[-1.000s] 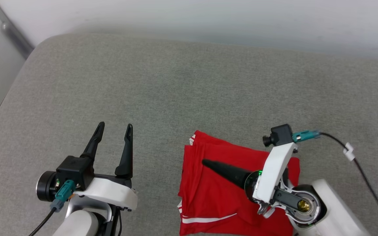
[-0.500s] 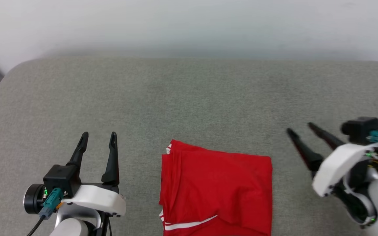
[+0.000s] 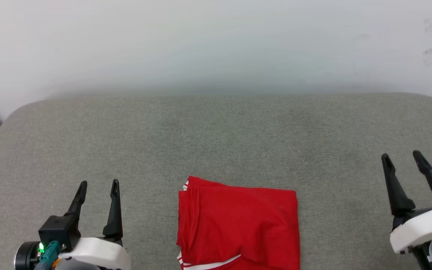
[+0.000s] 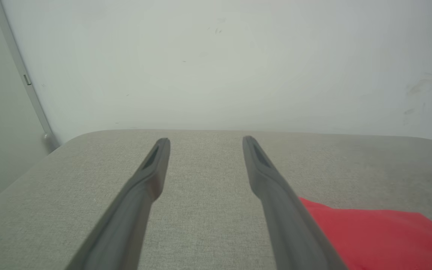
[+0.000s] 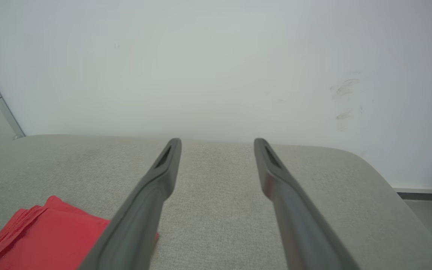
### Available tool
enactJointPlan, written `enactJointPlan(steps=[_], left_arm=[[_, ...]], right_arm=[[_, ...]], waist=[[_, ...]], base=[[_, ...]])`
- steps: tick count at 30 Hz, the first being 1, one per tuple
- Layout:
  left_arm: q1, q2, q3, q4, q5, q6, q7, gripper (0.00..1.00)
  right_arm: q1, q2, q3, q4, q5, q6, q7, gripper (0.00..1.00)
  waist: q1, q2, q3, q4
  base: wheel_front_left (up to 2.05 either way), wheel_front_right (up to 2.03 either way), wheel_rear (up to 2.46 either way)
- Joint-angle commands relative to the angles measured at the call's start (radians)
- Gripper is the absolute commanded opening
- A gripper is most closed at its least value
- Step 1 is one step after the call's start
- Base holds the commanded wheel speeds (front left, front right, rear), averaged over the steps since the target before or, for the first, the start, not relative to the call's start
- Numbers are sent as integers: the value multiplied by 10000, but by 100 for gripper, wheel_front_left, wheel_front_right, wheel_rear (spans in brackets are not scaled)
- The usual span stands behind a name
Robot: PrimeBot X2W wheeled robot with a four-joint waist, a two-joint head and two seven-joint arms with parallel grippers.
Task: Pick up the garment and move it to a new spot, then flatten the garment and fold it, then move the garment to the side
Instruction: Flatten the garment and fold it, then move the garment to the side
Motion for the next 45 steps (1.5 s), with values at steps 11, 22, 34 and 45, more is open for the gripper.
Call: enactJointPlan(steps=[11,22,34,45], left_arm=[[448,-198,63,203,189,-46,-132,100],[309,-372,148,213,283,-115,-156,100],[-68,-778,320,58,520,-229,-170,100],[-925,-1441,436,20,1106,-637,-161,100]], right_arm=[[959,687,-48,-764,-526,-4,117,100],[863,813,-418,-962,-245,-6,828,100],[260,-305,-2134,1179,3695,-3,5091,100],[-494,761,-1384,2677,7069,-4,7390,100]], waist=[[1,0,-196,-87],[1,0,1,-93],[1,0,618,502],[1,0,2191,1226]], base=[[0,0,0],[0,0,0],[0,0,0],[0,0,0]])
